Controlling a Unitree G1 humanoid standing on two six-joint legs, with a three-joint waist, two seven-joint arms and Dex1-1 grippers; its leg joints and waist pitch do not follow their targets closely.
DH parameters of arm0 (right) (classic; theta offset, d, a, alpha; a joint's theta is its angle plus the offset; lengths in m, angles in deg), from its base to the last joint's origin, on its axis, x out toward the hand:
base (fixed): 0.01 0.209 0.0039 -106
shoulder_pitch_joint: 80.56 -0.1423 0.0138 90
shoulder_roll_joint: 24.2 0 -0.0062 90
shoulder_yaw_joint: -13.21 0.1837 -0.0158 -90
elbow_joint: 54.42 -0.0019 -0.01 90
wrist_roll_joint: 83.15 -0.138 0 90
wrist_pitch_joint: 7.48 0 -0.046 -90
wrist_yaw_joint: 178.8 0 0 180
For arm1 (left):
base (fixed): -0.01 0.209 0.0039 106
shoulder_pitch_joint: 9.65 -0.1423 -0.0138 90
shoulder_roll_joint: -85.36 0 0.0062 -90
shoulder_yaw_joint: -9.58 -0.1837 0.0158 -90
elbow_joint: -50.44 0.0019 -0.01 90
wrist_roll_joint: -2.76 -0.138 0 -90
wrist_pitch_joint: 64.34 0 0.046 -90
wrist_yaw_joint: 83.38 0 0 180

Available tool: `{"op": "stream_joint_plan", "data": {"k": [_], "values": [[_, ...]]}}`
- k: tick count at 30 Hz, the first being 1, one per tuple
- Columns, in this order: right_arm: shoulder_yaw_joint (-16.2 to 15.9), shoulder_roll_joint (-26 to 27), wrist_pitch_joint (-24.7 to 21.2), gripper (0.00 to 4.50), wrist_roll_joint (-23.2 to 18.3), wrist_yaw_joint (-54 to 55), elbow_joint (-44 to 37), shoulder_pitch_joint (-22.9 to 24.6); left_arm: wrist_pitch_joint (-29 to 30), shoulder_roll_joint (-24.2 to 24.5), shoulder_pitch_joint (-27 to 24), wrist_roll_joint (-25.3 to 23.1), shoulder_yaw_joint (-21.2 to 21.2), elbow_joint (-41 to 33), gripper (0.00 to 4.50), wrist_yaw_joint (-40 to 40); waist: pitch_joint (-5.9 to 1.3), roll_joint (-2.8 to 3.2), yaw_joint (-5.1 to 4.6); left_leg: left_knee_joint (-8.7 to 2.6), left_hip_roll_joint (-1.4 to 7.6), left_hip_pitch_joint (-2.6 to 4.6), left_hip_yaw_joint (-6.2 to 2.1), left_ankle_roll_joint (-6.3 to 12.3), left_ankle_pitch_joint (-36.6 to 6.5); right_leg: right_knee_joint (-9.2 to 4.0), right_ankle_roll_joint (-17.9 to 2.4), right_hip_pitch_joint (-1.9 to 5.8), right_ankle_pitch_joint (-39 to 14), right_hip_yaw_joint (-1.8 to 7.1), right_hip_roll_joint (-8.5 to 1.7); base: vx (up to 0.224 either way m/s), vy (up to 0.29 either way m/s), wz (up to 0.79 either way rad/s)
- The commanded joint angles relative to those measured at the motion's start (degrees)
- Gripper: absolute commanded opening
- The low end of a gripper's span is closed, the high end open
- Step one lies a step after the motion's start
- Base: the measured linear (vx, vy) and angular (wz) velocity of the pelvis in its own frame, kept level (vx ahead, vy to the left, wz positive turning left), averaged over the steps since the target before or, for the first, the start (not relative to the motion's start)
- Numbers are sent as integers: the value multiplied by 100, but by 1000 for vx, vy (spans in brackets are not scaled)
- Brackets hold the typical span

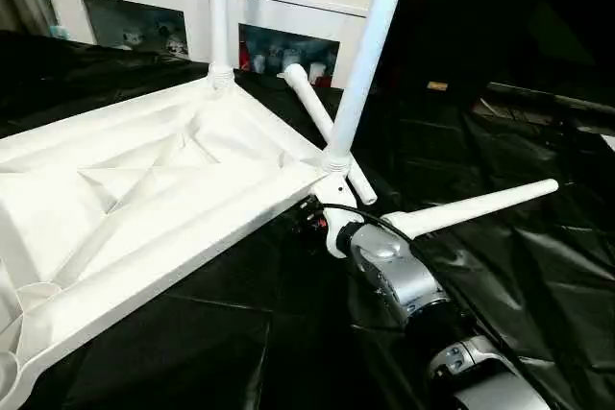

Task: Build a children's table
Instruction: Rotate table base

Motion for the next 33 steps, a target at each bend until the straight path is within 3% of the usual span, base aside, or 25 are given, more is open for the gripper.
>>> {"op": "stream_joint_plan", "data": {"k": [1,3,5,6,7,8,9,12,15,23,33], "values": [[66,-25,57,375,10,29,110,-98,118,-9,-115,204,-282,-295,127,513,-285,342,-20,-509,256,204,-148,-475,-2501,-447,-960,71,-1469,348,-512,0,0,0],[62,-19,152,375,7,41,274,-126,136,114,-405,421,-481,-773,127,1017,-281,375,-24,-508,256,196,-146,-467,-2516,-444,-973,63,-1477,355,-508,0,0,0],[64,-18,163,375,7,42,291,-130,108,136,-447,439,-507,-834,127,1085,-278,369,-20,-512,255,207,-141,-459,-2536,-447,-968,60,-1502,347,-485,0,0,0],[85,-14,210,375,11,44,371,-154,145,243,-665,547,-594,-1197,127,1418,-280,361,-14,-498,255,224,-129,-449,-2513,-444,-984,45,-1423,357,-485,0,0,0],[106,-18,247,375,15,38,434,-179,110,377,-959,704,-661,-1648,127,1840,-277,380,-13,-507,258,191,-139,-436,-2436,-430,-1001,73,-1397,355,-493,0,0,0],[106,-18,247,375,15,38,434,-179,110,377,-959,704,-661,-1648,127,1840,-275,381,-12,-512,271,179,-142,-432,-2433,-429,-1017,80,-1405,360,-509,0,0,0],[116,-28,271,375,22,29,472,-195,133,484,-1185,796,-694,-2012,127,2142,-265,380,-11,-502,265,227,-111,-434,-2474,-439,-1022,41,-1400,357,-468,0,0,0],[100,-57,334,375,51,-9,534,-224,160,663,-1557,1027,-665,-2639,127,2646,-253,389,-7,-510,259,187,-116,-418,-2426,-426,-999,72,-1462,363,-477,0,0,0],[83,-74,401,375,62,-57,577,-244,146,755,-1713,1112,-647,-3025,127,2772,-239,388,-28,-505,253,195,-111,-419,-2532,-455,-920,58,-1718,371,-472,0,0,0],[47,-96,544,375,79,-202,551,-212,473,558,-1666,1809,-642,-4313,127,3131,-238,389,-55,-496,246,188,-102,-467,-2486,-432,-897,64,-1672,358,-433,0,0,0],[1,-105,688,375,81,-381,491,-151,709,75,-980,2141,-1416,-5019,127,3053,-271,353,-102,-440,206,122,-89,-444,-2143,-382,-902,128,-1526,352,-427,0,0,0]]}}
